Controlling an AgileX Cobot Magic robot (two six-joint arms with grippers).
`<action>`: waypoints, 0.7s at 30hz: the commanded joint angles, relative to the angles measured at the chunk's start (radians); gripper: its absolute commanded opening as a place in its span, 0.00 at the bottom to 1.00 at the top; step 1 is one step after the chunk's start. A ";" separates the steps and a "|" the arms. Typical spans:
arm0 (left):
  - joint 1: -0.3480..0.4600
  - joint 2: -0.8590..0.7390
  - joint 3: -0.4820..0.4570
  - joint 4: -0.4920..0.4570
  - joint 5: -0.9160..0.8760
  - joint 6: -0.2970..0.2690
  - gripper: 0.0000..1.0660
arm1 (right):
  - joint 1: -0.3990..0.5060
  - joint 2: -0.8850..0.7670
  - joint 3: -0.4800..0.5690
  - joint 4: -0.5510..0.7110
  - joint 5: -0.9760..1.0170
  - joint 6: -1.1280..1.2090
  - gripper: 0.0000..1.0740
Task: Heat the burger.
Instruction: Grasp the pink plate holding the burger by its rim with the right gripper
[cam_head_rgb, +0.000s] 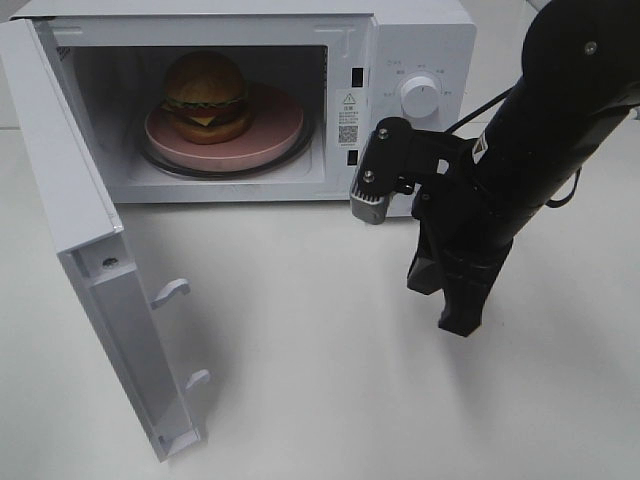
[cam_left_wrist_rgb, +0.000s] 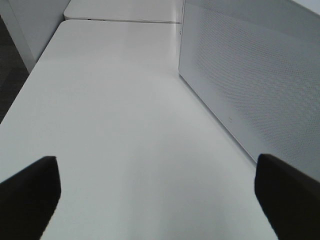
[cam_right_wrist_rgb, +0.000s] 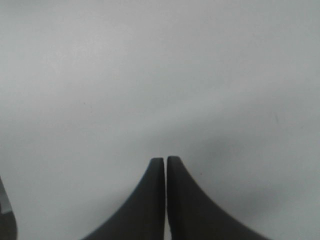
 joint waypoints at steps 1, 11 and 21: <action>0.004 -0.018 0.002 0.001 -0.016 -0.006 0.92 | -0.004 -0.006 -0.007 -0.003 -0.016 -0.207 0.03; 0.004 -0.018 0.002 0.001 -0.016 -0.006 0.92 | -0.004 -0.006 -0.007 -0.076 -0.171 -0.525 0.10; 0.004 -0.018 0.002 0.001 -0.016 -0.006 0.92 | -0.004 -0.006 -0.007 -0.194 -0.335 -0.521 0.36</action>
